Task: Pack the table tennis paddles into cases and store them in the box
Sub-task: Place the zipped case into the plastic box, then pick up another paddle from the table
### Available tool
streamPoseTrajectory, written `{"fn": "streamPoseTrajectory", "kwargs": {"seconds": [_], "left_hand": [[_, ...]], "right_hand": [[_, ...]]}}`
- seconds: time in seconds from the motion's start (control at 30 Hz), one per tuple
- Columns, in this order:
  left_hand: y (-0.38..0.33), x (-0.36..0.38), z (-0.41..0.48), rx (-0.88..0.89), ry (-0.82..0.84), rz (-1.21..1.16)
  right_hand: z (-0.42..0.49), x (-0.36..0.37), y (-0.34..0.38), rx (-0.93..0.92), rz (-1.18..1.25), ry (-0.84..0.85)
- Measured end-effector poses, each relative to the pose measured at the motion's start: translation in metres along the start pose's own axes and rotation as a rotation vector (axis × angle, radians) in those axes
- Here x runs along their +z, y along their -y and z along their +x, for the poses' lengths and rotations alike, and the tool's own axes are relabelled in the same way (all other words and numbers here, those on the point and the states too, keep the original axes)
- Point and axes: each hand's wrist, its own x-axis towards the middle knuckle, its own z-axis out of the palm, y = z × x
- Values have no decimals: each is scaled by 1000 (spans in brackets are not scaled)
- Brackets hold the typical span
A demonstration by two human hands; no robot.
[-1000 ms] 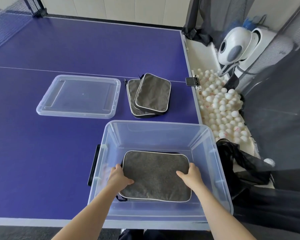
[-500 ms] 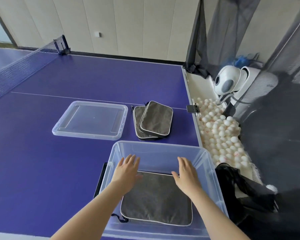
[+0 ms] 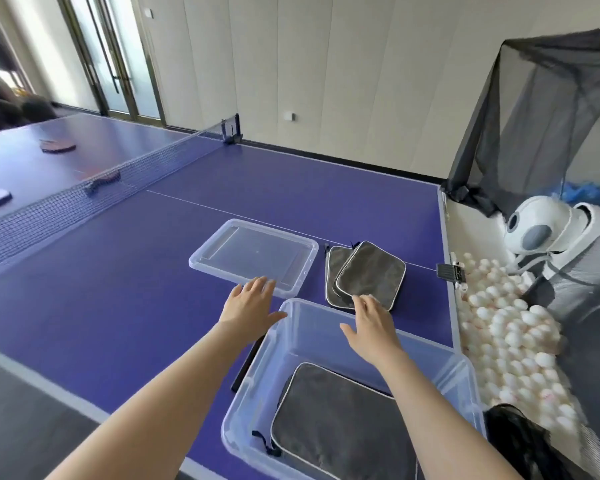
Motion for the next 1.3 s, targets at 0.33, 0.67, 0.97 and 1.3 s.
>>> {"fn": "streamPoseTrajectory", "kwargs": {"seconds": [0.33,0.67,0.97,1.3], "left_hand": [[99,8,-81,-335,31,-47],[204,18,-183,-551,18,-134],[317,34,-303,-726,-17,-154],[413,64,-425,-957,85,-214]], "right_hand": [[28,-2,115,-268,19,85],[10,17,257,-421,-4,212],[-31,44,423,-585,-65,294],[-77,90,581,-804,-91,411]]}}
